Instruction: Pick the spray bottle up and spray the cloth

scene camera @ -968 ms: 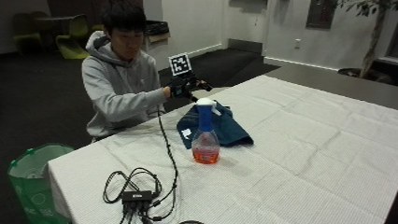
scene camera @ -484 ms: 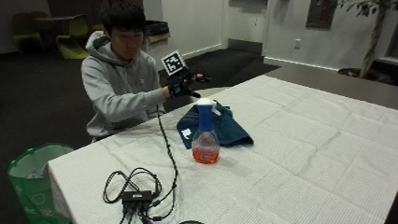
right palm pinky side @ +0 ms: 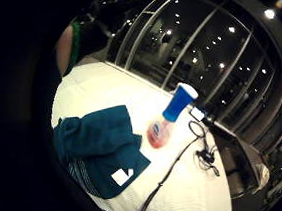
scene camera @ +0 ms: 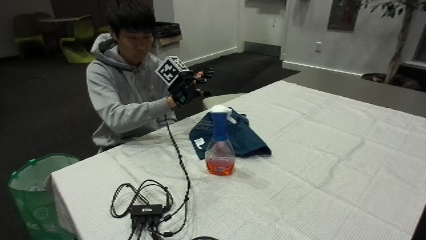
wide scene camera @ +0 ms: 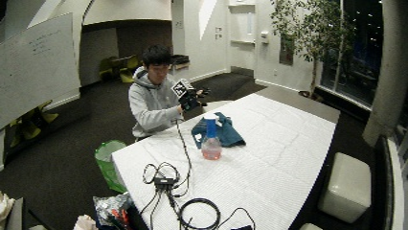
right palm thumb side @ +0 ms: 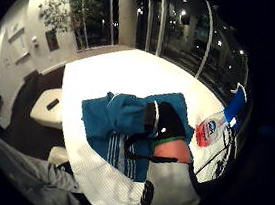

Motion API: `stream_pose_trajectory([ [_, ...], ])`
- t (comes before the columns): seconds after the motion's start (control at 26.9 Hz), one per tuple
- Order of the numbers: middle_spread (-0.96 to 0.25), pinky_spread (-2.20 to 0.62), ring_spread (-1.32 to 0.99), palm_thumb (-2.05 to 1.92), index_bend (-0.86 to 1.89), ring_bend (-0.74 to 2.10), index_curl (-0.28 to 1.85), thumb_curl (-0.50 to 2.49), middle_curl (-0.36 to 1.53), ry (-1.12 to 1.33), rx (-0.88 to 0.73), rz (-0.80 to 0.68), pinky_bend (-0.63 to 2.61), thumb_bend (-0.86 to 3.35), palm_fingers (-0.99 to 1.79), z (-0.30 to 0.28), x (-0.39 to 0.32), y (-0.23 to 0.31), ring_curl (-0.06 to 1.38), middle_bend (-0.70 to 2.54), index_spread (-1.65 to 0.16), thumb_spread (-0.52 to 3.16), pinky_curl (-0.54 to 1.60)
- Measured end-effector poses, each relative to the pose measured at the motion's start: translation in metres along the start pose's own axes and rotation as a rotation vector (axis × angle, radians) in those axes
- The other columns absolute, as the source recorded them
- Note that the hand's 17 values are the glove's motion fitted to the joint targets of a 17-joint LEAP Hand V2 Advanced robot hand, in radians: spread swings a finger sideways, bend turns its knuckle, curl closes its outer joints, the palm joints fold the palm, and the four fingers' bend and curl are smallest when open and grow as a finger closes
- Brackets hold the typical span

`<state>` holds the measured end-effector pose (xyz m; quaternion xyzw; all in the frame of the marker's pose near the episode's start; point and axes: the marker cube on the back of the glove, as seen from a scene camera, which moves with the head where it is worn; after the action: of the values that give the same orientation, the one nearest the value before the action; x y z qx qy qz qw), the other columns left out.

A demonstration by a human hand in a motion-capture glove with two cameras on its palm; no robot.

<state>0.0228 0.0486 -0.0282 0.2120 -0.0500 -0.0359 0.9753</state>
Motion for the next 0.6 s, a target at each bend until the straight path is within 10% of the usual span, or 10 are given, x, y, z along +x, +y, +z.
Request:
stream_pose_trajectory([
  [0.22,-0.05,0.21,-0.04,0.68,0.06,0.39,0.16,0.35,0.30,0.039,0.154,0.415,0.53,0.11,0.41,-0.004,0.009,0.005,0.29,0.23,-0.32,0.96,0.32],
  [0.6,-0.04,0.23,-0.02,0.70,0.09,0.39,0.15,0.38,0.34,0.000,0.266,0.616,0.56,0.04,0.34,0.006,0.059,0.030,0.31,0.25,-0.31,1.00,0.34],
])
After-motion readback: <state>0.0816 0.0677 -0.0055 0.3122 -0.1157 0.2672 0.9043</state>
